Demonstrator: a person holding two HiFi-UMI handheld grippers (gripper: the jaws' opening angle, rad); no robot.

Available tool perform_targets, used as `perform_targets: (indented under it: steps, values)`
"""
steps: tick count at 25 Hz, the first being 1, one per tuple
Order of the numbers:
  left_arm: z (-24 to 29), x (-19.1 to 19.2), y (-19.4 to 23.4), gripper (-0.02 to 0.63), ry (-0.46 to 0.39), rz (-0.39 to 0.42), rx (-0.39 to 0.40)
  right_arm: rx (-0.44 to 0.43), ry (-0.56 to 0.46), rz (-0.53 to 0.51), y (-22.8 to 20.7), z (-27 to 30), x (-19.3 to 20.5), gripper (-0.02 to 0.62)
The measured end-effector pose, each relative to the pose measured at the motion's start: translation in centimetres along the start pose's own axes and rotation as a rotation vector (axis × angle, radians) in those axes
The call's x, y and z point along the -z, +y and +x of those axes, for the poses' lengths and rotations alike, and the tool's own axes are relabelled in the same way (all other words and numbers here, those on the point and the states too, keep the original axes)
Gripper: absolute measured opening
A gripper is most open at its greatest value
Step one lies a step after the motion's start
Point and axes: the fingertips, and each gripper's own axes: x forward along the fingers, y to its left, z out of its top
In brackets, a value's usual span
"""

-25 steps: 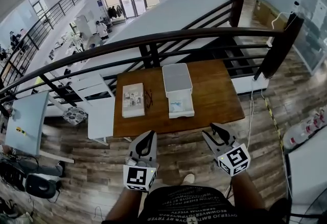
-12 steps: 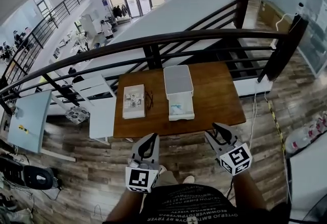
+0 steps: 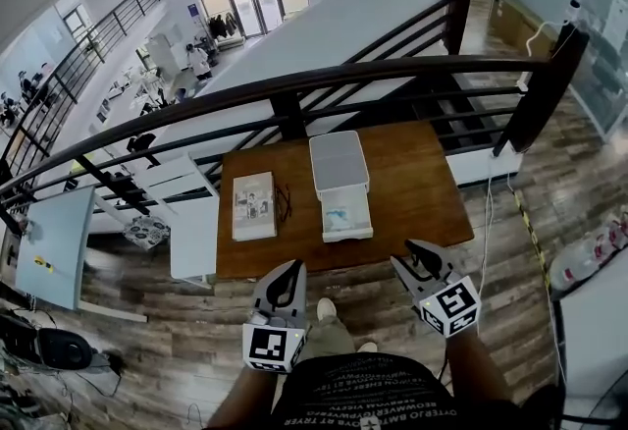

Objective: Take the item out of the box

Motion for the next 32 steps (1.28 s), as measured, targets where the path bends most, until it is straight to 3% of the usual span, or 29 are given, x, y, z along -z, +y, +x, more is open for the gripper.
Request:
perform_targets:
  steps: [13,32]
  values:
    - [7.8,1.2,5.5,0.006,0.017,-0.017,0.044,0.031,0.05,0.028,-4.4,7.7,0.1,0.143]
    - [16.0,4.3,13.3,0.006,0.096,-0.052,0.055,0.02,0.249,0.131,-9.4,20.1,8.9,0.146]
